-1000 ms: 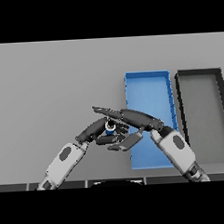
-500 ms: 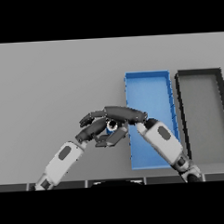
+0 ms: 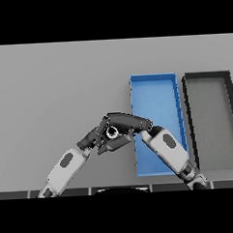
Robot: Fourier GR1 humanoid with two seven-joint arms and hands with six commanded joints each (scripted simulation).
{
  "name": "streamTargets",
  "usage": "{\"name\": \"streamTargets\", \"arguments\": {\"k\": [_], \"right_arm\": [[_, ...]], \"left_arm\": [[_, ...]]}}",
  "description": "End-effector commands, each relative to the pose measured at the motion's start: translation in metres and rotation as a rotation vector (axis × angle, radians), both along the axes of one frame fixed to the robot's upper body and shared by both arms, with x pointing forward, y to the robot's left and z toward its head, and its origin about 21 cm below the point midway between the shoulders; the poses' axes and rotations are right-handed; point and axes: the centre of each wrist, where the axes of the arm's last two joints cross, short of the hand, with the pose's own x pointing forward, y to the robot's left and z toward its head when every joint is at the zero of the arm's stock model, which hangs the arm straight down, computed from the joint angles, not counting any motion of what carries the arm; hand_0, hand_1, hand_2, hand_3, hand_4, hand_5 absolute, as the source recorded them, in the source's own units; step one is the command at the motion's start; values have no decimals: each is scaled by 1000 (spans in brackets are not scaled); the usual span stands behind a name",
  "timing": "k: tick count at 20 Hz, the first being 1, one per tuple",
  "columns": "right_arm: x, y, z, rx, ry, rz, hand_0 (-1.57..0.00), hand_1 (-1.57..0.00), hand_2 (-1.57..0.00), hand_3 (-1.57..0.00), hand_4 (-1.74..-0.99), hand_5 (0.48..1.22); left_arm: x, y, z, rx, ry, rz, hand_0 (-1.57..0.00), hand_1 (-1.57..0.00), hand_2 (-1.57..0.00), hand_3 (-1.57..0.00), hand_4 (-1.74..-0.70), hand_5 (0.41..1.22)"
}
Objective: Pick up the blue pipe and place it into the blue bin.
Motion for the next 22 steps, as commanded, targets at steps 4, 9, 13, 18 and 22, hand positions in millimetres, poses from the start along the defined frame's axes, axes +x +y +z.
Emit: {"name": "streamTargets", "arguments": {"k": [4,9,13,18,22], "right_arm": [[-4,1,-5,16,12,14,-1523,-1524,-1524,-1507,-1473,1152],[-4,3,-4,7,8,17,-1555,-1556,-1556,-1550,-1481,1198],[-9,4,-4,40,23,26,-1565,-1565,-1565,-1562,-1483,1212],[-10,4,-4,55,22,22,-1569,-1569,-1569,-1568,-1485,1218],[-8,4,-4,59,14,7,-1570,-1570,-1570,-1570,-1487,1220]], "left_arm": [[3,1,2,58,-23,-2,-1499,-1356,-1521,-505,-1734,1219],[5,2,1,129,-34,-72,-783,-642,-655,-266,-1251,1220],[6,5,4,183,-78,-88,-320,-262,-268,-108,-995,1042],[8,6,-4,211,-58,-26,-104,-85,-87,-35,-836,754],[9,11,-7,180,-24,-15,-42,-34,-35,-14,-842,636]]}}
